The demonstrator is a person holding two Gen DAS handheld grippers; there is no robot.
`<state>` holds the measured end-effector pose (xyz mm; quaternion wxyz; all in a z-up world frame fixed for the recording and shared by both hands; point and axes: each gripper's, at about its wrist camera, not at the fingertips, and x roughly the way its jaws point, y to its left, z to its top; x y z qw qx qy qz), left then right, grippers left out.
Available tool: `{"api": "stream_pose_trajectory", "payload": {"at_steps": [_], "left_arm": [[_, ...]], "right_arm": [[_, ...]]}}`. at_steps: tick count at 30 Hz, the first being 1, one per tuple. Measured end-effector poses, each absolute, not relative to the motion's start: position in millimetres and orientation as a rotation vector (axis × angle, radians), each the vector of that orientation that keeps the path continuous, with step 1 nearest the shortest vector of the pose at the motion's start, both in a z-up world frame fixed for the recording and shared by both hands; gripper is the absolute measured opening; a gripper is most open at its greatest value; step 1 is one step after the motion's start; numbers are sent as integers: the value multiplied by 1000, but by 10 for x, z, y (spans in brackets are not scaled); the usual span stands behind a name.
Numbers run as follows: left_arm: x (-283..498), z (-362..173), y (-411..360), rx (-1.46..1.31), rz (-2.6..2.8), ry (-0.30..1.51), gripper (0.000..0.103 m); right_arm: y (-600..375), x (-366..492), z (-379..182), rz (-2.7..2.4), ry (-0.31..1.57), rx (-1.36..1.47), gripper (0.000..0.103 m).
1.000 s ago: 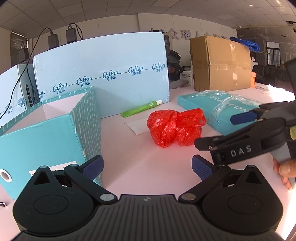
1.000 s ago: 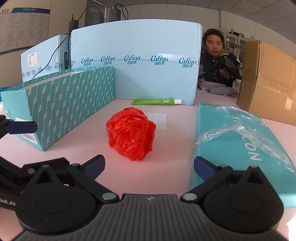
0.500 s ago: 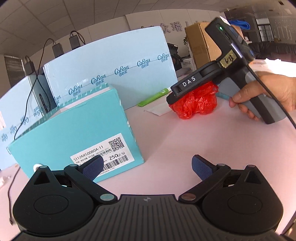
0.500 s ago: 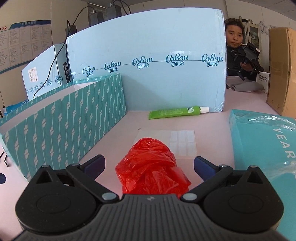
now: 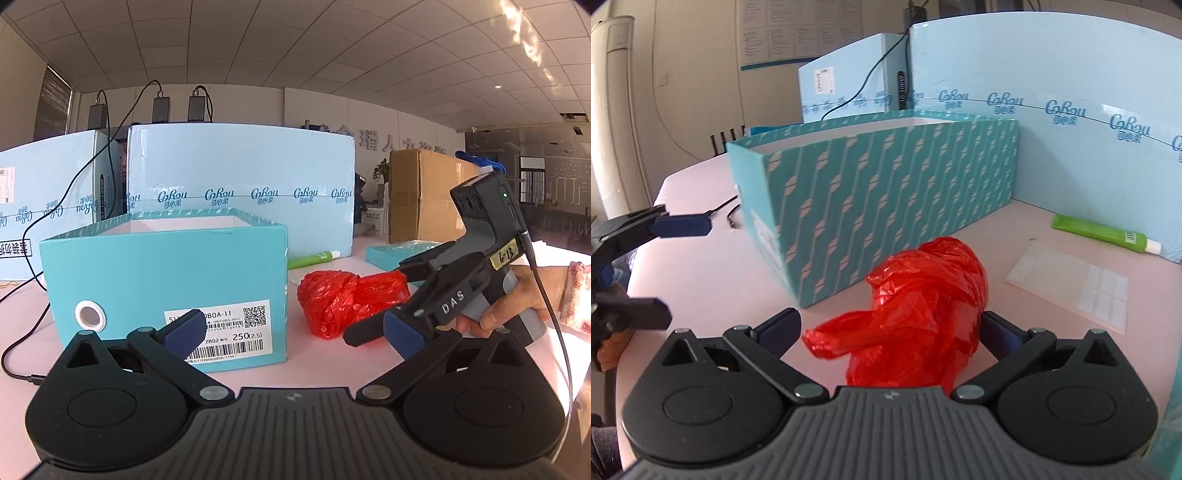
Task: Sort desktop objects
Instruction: 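Close the right gripper on the red plastic bag and lift it, then carry the red bag in the right gripper over the open teal box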
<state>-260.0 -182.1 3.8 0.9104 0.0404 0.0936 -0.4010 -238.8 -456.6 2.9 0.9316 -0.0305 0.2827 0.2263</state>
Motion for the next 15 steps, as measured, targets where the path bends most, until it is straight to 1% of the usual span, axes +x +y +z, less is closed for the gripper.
{"api": "stream_pose_trajectory", "payload": {"at_steps": [3, 9, 12, 15], "left_arm": [[-2635, -1, -1610, 8, -846, 186, 103], [-2408, -22, -1381, -164, -762, 340, 103], [-2301, 51, -1442, -101, -638, 387, 103], [-2246, 104, -1618, 12, -591, 406, 103]], "right_arm": [[-4412, -2645, 42, 543, 574, -125, 103], [-4320, -3098, 129, 757, 516, -120, 103], [-4506, -3151, 163, 632, 455, -59, 103], [-4828, -3041, 165, 392, 431, 163, 103]]}}
